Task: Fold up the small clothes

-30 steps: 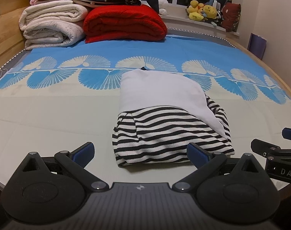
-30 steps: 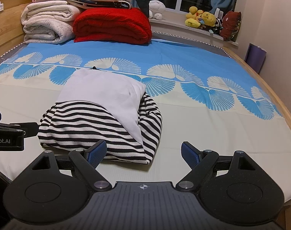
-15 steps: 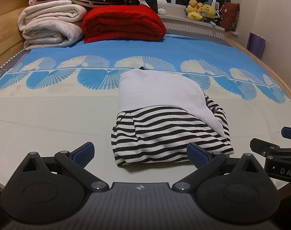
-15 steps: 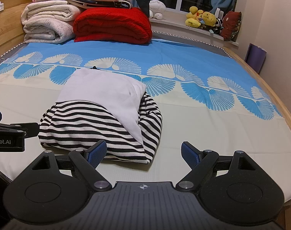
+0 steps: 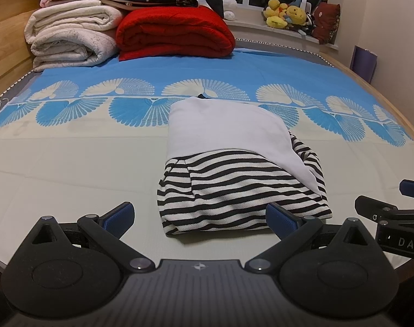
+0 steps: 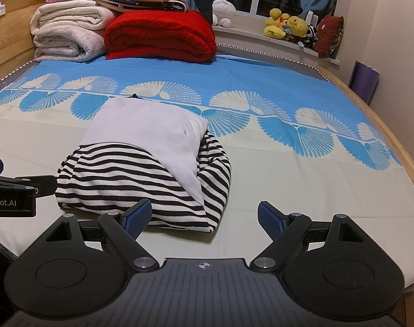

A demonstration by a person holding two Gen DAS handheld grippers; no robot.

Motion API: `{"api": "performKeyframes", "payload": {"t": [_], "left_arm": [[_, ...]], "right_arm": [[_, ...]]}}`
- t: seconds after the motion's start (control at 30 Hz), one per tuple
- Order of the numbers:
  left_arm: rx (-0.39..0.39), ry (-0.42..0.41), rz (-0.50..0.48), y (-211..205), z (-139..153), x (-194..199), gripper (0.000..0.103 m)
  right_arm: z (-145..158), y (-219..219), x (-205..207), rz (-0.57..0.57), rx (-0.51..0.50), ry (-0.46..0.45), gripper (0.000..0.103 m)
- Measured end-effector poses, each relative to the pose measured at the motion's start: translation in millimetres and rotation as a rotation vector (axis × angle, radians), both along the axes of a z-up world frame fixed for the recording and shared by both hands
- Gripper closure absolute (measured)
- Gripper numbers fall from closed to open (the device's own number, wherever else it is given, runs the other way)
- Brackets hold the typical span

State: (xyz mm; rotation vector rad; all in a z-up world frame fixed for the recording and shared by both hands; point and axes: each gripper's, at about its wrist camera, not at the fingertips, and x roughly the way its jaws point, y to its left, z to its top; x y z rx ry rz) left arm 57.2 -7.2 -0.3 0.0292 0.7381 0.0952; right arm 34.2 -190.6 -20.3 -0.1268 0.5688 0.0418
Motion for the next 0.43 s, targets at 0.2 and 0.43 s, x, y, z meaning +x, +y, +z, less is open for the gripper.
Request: {"api": "performKeyframes", "payload": {"t": [0.2, 0.43], "left_arm": [[0.000, 0.000, -0.001, 0.1, 0.1, -0.1, 0.001], [0.003, -0.005, -0.004, 2.4, -1.0, -0.9, 0.001]], "right_arm": [[0.2, 0.1, 0.0, 0.000, 0.000, 0.000, 0.017], [0.3, -0.1, 0.1, 0.001, 0.000, 0.001, 0.017]]}}
